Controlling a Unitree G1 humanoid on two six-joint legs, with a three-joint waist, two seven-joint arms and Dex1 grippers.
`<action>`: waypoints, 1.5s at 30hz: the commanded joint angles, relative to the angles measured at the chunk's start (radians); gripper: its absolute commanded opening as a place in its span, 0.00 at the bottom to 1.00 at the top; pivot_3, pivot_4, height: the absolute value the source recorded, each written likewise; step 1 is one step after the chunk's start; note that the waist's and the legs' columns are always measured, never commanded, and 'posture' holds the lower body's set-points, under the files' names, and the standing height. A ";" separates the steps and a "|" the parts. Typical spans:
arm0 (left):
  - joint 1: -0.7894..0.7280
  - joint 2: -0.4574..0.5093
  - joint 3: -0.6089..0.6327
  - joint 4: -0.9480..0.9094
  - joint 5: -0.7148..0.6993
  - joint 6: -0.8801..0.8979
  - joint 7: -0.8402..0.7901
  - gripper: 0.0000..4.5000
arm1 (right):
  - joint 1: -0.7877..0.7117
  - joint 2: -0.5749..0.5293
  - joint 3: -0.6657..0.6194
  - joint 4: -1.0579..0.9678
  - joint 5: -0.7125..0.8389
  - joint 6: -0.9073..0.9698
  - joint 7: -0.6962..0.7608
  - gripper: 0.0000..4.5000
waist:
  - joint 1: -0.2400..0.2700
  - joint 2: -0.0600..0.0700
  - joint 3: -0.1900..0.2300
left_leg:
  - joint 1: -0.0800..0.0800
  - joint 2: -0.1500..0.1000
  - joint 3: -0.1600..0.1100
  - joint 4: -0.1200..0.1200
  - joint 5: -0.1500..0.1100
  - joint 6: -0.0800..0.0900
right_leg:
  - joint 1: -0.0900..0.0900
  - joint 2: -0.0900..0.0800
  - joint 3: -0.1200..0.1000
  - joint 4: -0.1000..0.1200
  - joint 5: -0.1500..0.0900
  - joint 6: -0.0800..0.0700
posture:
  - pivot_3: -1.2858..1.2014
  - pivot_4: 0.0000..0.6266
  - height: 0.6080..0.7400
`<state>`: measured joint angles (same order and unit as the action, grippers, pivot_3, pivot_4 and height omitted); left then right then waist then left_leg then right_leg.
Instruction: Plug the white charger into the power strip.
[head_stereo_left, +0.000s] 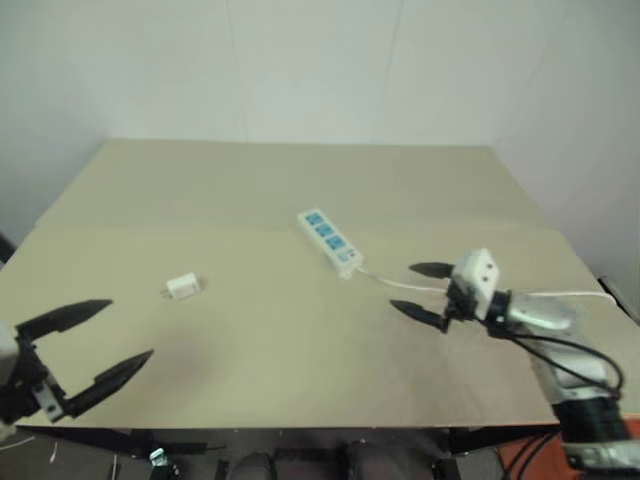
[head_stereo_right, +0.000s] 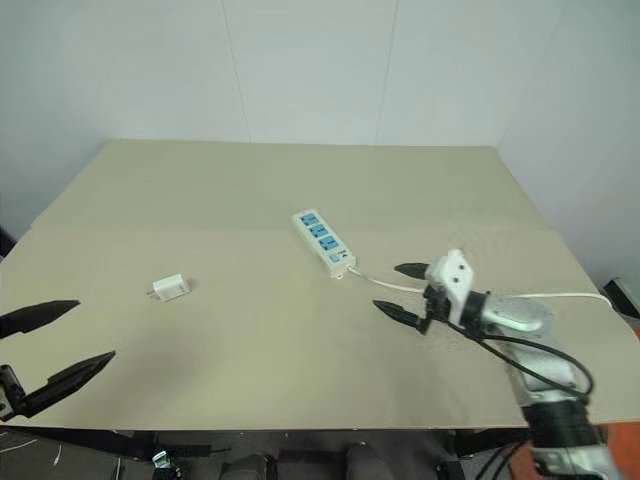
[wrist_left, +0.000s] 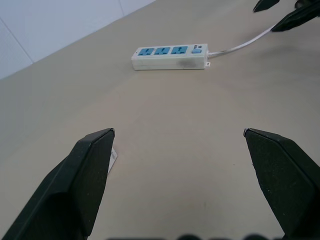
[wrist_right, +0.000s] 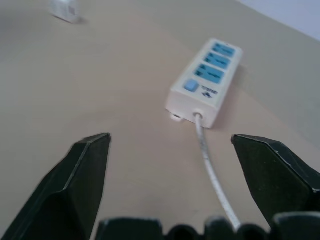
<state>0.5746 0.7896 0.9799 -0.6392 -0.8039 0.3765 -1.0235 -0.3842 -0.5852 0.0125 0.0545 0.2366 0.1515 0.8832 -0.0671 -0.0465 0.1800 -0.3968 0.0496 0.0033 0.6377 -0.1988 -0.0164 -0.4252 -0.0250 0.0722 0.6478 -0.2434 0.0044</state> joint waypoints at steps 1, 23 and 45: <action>-0.014 0.006 -0.012 0.001 0.008 -0.010 -0.005 1.00 | -0.113 0.071 0.067 0.104 -0.113 0.045 -0.135 1.00 | -0.004 0.000 0.000 | 0.000 0.000 0.000 0.000 0.000 0.000 | 0.000 0.000 0.000 0.000 0.001 0.000 | 0.52 0.24 1.00; -0.013 -0.037 -0.046 -0.020 0.035 -0.026 -0.020 1.00 | -0.330 0.148 0.182 0.441 -0.236 0.119 -0.082 0.02 | -0.001 0.000 0.000 | -0.001 0.000 0.000 0.001 0.000 0.000 | 0.001 0.000 0.000 0.000 0.002 0.001 | 0.52 0.24 1.00; -0.085 0.023 -0.084 0.048 0.062 -0.016 -0.055 1.00 | 0.025 0.028 0.152 -0.099 -0.078 0.187 0.112 0.38 | -0.002 0.000 0.000 | 0.000 0.001 0.000 0.001 0.000 0.000 | 0.000 0.001 -0.001 0.001 0.001 0.001 | 0.52 0.24 1.00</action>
<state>0.4934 0.7987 0.8852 -0.5934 -0.7464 0.3723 -1.0739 -0.3532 -0.5510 0.1846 -0.0112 0.1398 0.3354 0.9926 -0.0688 -0.0463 0.1800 -0.3971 0.0505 0.0036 0.6383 -0.1987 -0.0162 -0.4252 -0.0246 0.0716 0.6485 -0.2420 0.0051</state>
